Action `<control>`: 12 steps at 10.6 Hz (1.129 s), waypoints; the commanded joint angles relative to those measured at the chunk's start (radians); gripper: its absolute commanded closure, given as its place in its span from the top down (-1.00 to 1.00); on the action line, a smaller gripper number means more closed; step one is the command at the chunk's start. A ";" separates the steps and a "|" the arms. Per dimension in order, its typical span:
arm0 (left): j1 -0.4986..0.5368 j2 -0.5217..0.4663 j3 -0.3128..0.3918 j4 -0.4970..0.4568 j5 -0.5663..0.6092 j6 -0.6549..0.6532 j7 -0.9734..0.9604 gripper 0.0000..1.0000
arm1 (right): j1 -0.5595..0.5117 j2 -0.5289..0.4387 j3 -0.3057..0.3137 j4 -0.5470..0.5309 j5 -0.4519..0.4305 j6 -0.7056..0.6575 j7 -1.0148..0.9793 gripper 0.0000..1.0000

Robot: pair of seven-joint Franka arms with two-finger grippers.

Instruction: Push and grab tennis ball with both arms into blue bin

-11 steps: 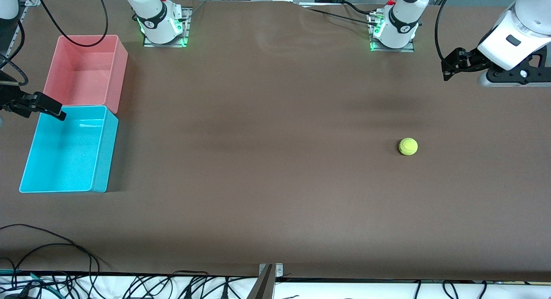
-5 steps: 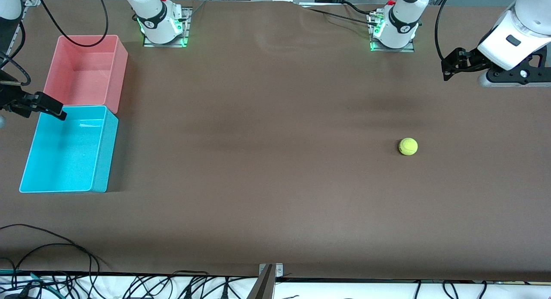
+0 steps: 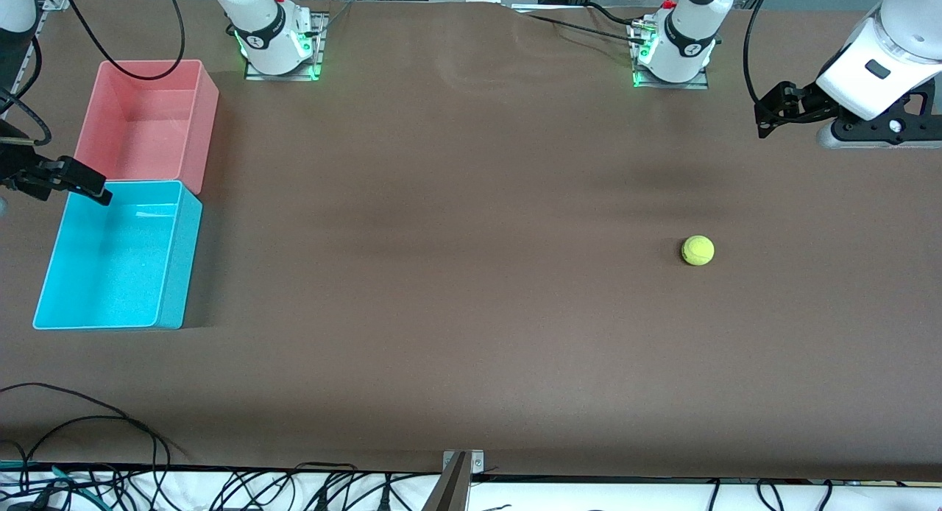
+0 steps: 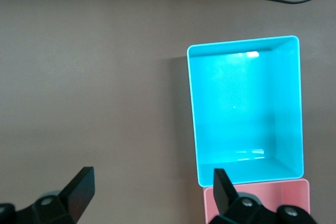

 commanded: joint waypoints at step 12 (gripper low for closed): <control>-0.008 0.016 0.000 0.036 0.018 -0.025 -0.007 1.00 | -0.001 -0.007 -0.003 0.017 -0.017 -0.022 -0.003 1.00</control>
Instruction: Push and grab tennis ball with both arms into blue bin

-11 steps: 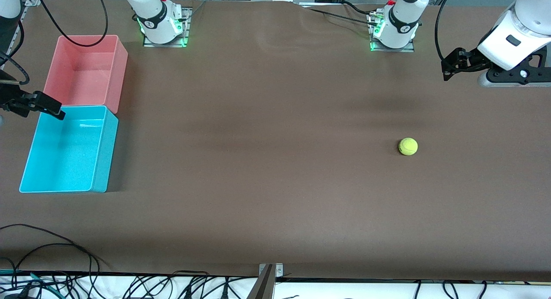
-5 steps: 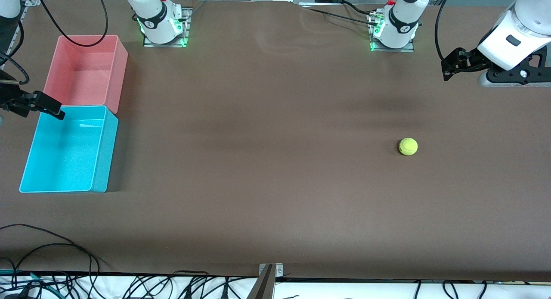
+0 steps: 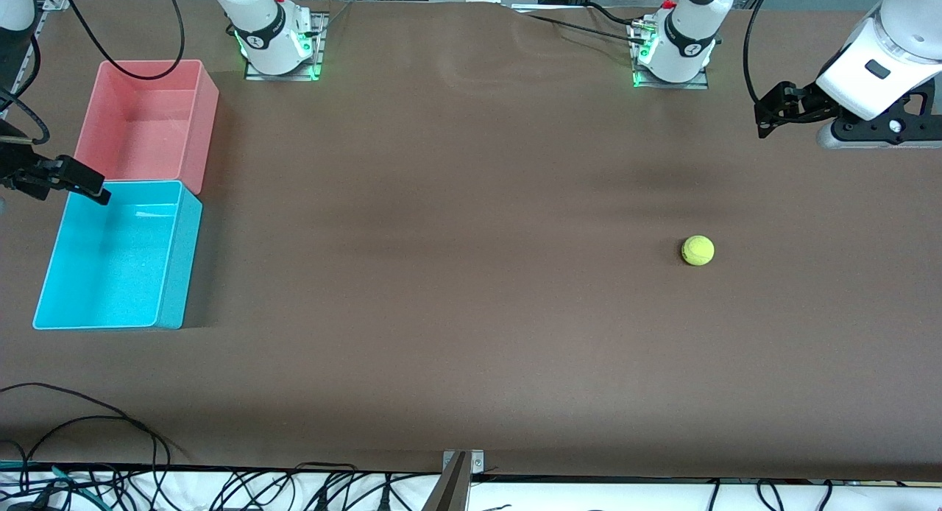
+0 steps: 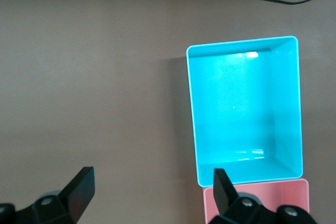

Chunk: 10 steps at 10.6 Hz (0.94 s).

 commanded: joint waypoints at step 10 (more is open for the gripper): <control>-0.008 0.016 0.000 0.036 0.020 -0.025 -0.007 1.00 | -0.002 -0.004 -0.011 0.018 -0.013 -0.019 -0.005 1.00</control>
